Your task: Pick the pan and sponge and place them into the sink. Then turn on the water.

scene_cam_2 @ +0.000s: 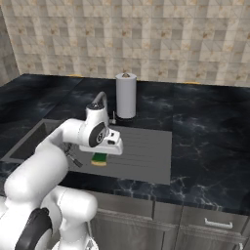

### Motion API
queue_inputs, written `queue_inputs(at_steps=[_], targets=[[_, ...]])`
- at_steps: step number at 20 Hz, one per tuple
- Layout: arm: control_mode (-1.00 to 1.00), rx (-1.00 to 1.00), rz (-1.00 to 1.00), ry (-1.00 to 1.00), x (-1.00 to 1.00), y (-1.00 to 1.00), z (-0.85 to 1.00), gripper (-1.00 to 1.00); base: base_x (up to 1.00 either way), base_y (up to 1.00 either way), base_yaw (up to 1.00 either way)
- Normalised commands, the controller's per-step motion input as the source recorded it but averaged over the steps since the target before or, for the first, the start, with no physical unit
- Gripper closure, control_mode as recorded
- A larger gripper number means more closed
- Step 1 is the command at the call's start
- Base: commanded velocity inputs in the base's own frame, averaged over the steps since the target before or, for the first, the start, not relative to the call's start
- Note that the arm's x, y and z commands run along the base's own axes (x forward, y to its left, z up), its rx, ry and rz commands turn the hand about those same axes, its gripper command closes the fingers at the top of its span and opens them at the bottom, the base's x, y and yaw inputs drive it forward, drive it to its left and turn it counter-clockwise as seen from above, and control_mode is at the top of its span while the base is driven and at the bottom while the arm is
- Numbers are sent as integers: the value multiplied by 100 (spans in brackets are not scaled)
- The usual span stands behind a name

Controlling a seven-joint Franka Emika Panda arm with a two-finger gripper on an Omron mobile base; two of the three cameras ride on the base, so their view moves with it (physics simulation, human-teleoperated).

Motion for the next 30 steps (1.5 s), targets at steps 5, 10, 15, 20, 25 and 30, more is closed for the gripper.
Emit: queue_inputs(at_steps=[5,10,15,20,25,30], targets=[[-100,0,0,0,-7,65,18,100,0,0,0],[-100,0,0,0,0,60,6,100,0,0,0],[-100,0,0,1,6,55,0,100,0,0,0],[-100,-4,0,2,25,52,0,100,0,0,0],[-100,-7,0,2,45,51,-5,100,0,0,0],[-100,-8,0,2,53,49,-11,100,0,0,0]])
